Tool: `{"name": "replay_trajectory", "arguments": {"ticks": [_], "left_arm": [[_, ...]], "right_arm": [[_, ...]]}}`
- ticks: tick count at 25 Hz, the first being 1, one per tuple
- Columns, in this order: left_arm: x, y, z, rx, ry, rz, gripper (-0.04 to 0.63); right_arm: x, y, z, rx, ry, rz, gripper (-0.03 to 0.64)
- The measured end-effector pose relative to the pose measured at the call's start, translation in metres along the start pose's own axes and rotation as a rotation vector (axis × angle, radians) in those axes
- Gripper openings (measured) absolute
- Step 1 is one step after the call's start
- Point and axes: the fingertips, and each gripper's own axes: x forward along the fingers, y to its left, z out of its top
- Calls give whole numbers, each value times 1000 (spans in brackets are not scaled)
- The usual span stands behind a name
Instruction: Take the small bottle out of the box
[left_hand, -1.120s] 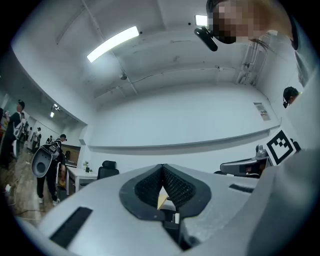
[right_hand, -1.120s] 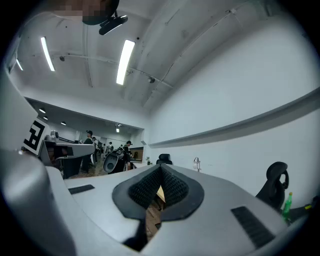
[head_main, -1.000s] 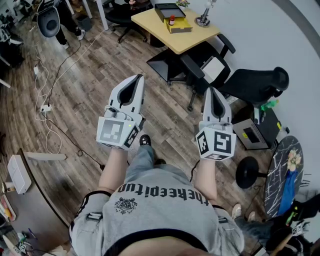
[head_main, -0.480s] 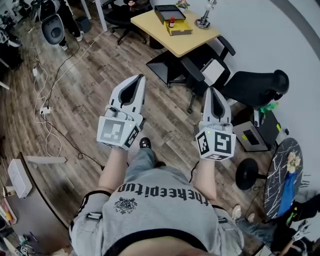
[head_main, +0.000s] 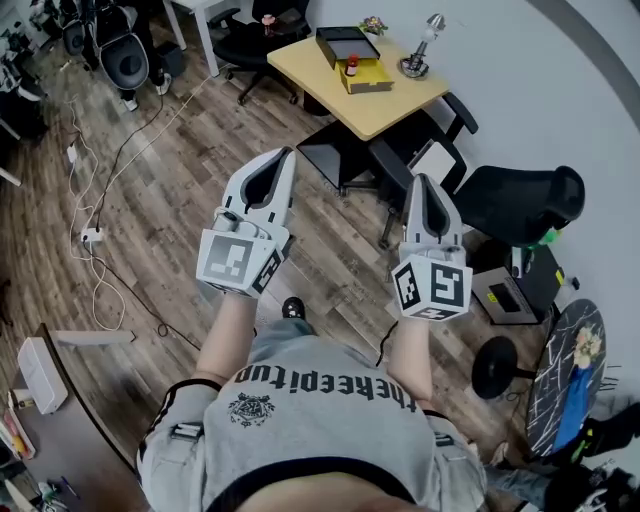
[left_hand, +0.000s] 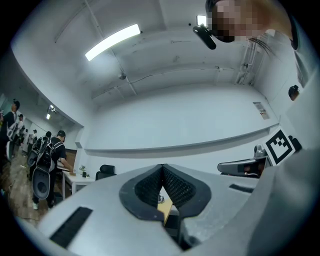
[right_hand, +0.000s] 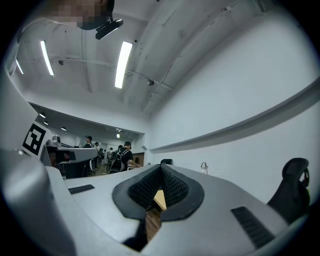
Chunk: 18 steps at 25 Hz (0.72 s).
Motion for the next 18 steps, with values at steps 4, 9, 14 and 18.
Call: {"name": "replay_trajectory", "arguments": {"ticks": [4,9,14,18], "left_arm": [[17,23,-3,6,-2,-6,3],[37,43,-10,-8,0,-22,3],[53,60,-16,-8,-2,-46,3],[59,72,-20,-7,6,-65,3]], "right_arm": [[29,7,-4,-3,-1,8,2],[55,11,-9,-7,2,3,2],[78,14,-12,-10,-3,-14,2],[89,17,-14,-10,-8,-28,2]]}}
